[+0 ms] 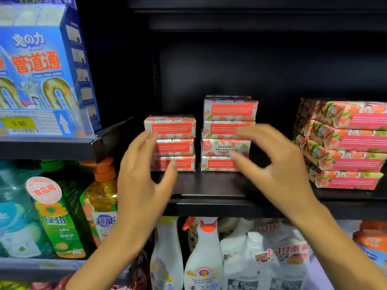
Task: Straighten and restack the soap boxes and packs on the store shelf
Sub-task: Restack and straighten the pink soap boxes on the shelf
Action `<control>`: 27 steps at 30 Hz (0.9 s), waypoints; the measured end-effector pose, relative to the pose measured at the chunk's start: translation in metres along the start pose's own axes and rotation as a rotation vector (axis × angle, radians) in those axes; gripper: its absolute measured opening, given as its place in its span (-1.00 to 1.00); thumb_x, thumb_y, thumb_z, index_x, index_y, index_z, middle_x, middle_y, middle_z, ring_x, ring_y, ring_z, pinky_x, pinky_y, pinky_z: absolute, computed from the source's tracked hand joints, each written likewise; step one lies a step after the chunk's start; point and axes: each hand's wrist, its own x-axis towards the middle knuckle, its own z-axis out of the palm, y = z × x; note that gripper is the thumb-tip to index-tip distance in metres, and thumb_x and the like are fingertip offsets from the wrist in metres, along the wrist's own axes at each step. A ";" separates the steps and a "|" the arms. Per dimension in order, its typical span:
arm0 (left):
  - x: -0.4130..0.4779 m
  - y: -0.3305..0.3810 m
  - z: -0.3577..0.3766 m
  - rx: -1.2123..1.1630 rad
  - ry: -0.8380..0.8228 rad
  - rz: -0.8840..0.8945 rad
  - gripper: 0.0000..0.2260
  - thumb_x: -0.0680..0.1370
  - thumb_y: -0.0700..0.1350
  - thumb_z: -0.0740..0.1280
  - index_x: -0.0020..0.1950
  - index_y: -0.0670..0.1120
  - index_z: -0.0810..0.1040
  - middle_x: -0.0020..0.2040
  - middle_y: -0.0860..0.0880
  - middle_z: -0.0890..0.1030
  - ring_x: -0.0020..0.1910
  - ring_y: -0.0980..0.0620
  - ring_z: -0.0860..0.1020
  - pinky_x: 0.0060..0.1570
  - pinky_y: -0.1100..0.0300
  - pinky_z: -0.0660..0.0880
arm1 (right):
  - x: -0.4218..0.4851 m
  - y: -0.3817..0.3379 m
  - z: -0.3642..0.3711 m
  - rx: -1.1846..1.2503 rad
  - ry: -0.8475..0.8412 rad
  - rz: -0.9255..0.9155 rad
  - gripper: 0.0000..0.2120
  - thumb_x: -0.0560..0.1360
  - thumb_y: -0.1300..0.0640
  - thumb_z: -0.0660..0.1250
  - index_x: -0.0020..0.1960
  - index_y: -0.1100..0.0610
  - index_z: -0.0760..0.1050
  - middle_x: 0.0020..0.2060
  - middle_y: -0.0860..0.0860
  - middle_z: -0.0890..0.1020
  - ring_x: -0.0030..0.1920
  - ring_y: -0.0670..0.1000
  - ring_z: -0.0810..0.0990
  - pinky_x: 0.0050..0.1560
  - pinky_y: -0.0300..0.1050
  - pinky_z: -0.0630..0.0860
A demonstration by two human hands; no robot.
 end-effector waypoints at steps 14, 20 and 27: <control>-0.014 0.012 0.003 0.184 -0.356 0.030 -0.80 0.42 0.16 0.28 -0.21 0.11 0.66 -0.24 0.21 0.63 -0.17 0.20 0.56 -0.30 0.22 0.51 | 0.057 0.024 0.015 -0.315 -0.040 0.085 -0.48 0.38 0.05 0.47 0.26 0.15 0.37 0.18 0.09 0.43 0.22 0.02 0.32 0.14 -0.17 0.31; -0.013 0.013 0.001 0.144 -0.345 -0.012 -0.66 0.41 0.34 0.20 -0.17 0.17 0.66 -0.22 0.23 0.64 -0.17 0.26 0.56 -0.27 0.27 0.50 | 0.029 0.015 0.000 -0.274 0.147 -0.131 -0.69 0.44 0.18 0.40 0.13 0.27 0.50 0.05 0.14 0.55 0.10 0.09 0.45 0.11 -0.32 0.28; 0.019 0.034 -0.012 -0.641 -0.383 -0.527 -0.49 0.26 0.51 0.24 -0.22 0.12 0.69 -0.34 -0.06 0.68 -0.40 0.05 0.64 -0.43 0.32 0.52 | -0.013 -0.005 0.001 -0.238 0.225 -0.364 -0.76 0.38 0.30 0.43 0.02 0.38 0.57 -0.01 0.24 0.60 0.10 0.14 0.49 0.26 -0.15 0.36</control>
